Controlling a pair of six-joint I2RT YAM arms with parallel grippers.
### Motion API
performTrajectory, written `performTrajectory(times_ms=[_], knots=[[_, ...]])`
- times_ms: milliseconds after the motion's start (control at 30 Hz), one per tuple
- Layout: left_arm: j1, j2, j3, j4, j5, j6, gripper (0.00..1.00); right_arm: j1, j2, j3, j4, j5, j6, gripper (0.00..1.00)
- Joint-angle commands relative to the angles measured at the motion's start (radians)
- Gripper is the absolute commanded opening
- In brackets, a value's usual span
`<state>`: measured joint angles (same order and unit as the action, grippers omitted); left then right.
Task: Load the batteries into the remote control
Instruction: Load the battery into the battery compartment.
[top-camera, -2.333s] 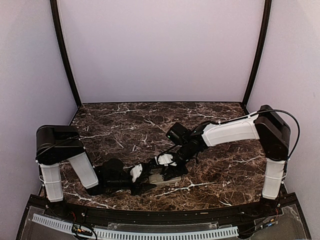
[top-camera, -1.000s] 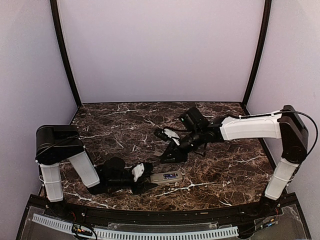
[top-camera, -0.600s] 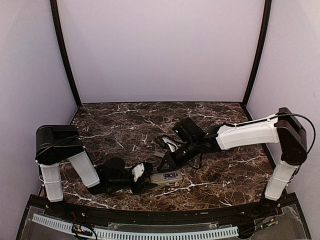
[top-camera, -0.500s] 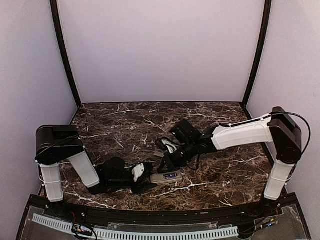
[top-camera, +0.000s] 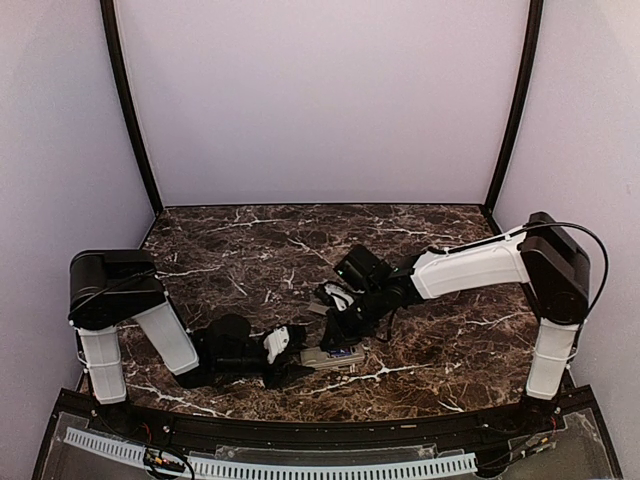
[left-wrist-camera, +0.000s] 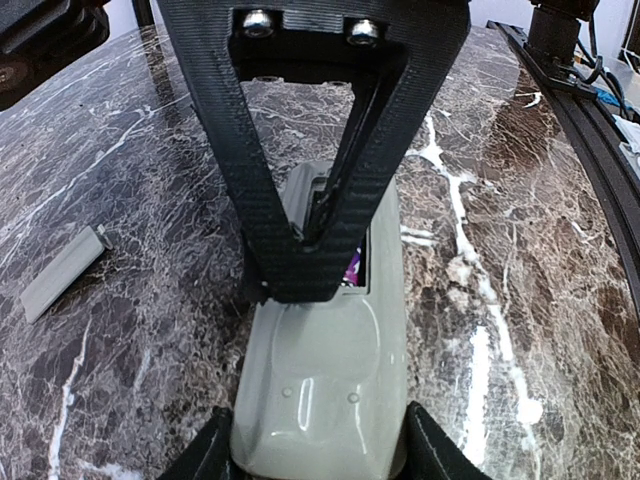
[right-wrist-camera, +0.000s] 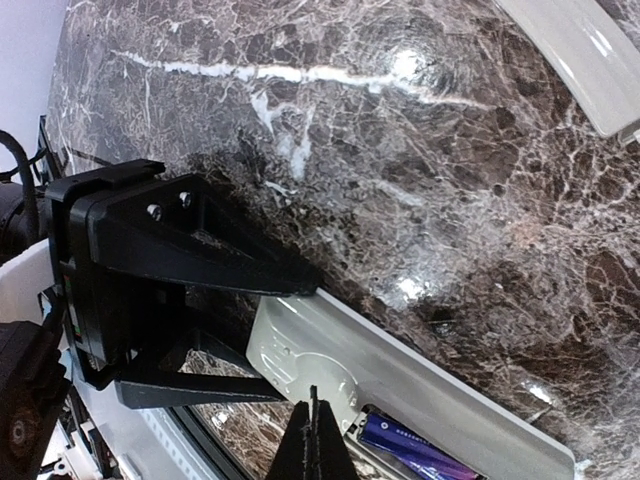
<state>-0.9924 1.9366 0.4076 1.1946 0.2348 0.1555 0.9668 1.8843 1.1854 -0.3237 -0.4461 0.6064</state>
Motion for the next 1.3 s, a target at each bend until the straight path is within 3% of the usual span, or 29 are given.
performTrajectory(times_ms=[0, 1000, 1267], knots=[[-0.006, -0.01, -0.004, -0.095, -0.008, 0.021, 0.36, -0.004, 0.024, 0.005, -0.034, 0.034, 0.004, 0.0], [-0.005, -0.013, -0.004, -0.107, -0.008, 0.026, 0.34, -0.077, 0.034, -0.153, -0.033, 0.086, 0.021, 0.0], [-0.005, -0.016, -0.001, -0.113, -0.009, 0.024, 0.34, -0.092, -0.027, -0.082, -0.014, -0.038, -0.051, 0.0]])
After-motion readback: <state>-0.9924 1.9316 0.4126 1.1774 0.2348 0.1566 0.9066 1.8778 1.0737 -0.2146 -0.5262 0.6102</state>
